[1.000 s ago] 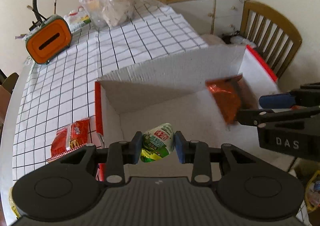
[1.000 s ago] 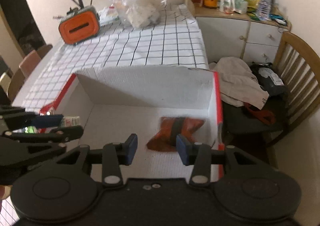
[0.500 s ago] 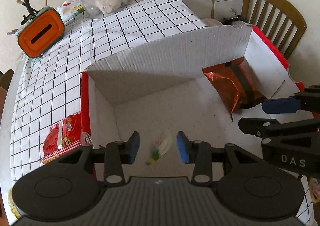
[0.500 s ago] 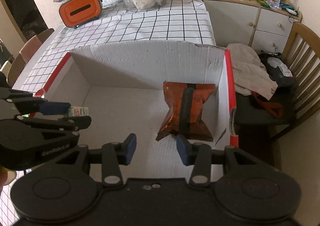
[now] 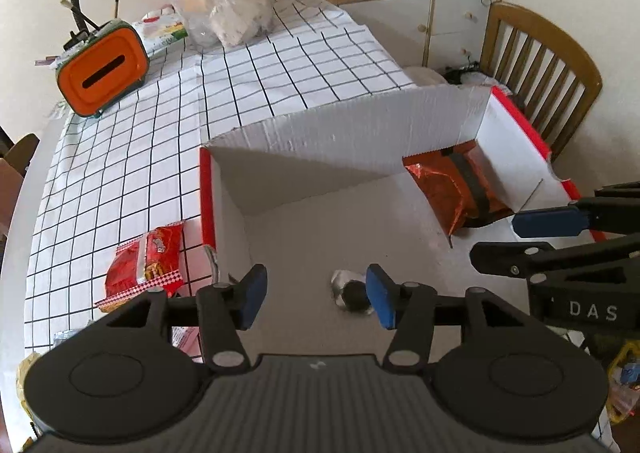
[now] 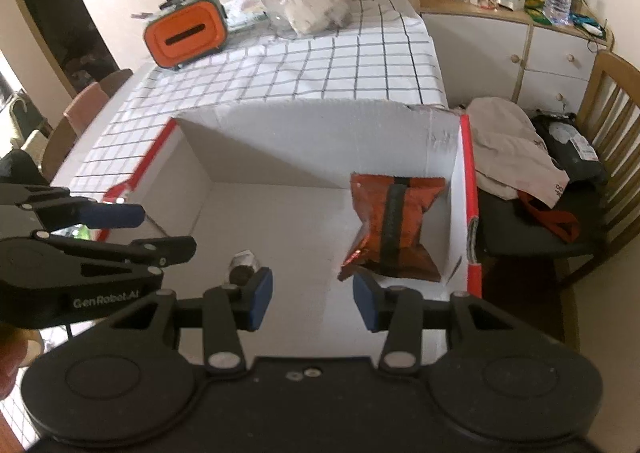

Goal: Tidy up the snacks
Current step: 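Open both tools to drop the bottle and chip bag, then withdraw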

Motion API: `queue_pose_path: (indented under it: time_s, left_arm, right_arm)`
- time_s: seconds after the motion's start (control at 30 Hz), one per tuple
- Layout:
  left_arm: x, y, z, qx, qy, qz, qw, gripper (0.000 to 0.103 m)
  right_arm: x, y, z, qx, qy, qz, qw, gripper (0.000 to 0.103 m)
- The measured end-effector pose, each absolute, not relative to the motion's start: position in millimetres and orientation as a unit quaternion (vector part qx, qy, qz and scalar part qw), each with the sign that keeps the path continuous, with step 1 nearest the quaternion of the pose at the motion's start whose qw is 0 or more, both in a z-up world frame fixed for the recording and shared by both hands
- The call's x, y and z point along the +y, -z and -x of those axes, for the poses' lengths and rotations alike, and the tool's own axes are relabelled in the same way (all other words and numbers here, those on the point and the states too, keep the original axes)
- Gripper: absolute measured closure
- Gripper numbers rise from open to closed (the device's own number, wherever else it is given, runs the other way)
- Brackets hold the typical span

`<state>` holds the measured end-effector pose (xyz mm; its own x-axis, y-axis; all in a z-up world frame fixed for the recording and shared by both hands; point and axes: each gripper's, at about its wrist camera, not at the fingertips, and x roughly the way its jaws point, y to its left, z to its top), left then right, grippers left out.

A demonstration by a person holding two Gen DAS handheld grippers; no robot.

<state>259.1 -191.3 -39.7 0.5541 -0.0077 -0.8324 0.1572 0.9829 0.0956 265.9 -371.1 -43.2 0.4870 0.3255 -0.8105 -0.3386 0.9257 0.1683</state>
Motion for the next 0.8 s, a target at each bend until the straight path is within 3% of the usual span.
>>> queue_pose_path:
  time_s: [0.53,0.7,0.8]
  left_arm:
    - [-158,3,-209,0.416,0.040,-0.055,0.907,0.040]
    - [-140,-6,-190,0.396,0.038,-0.047,0.916,0.028]
    - [-130,-10,-179,0.384,0.033,-0.048,0.921,0.027]
  right_arm:
    - [-347,6,-231,0.425,-0.218,-0.004,0.878,0.058]
    - [-333,-2,-216,0.415,-0.227,-0.010,0.881,0.057]
    - [-322,-6,-207,0.408,-0.231,-0.005,0.883,0.052]
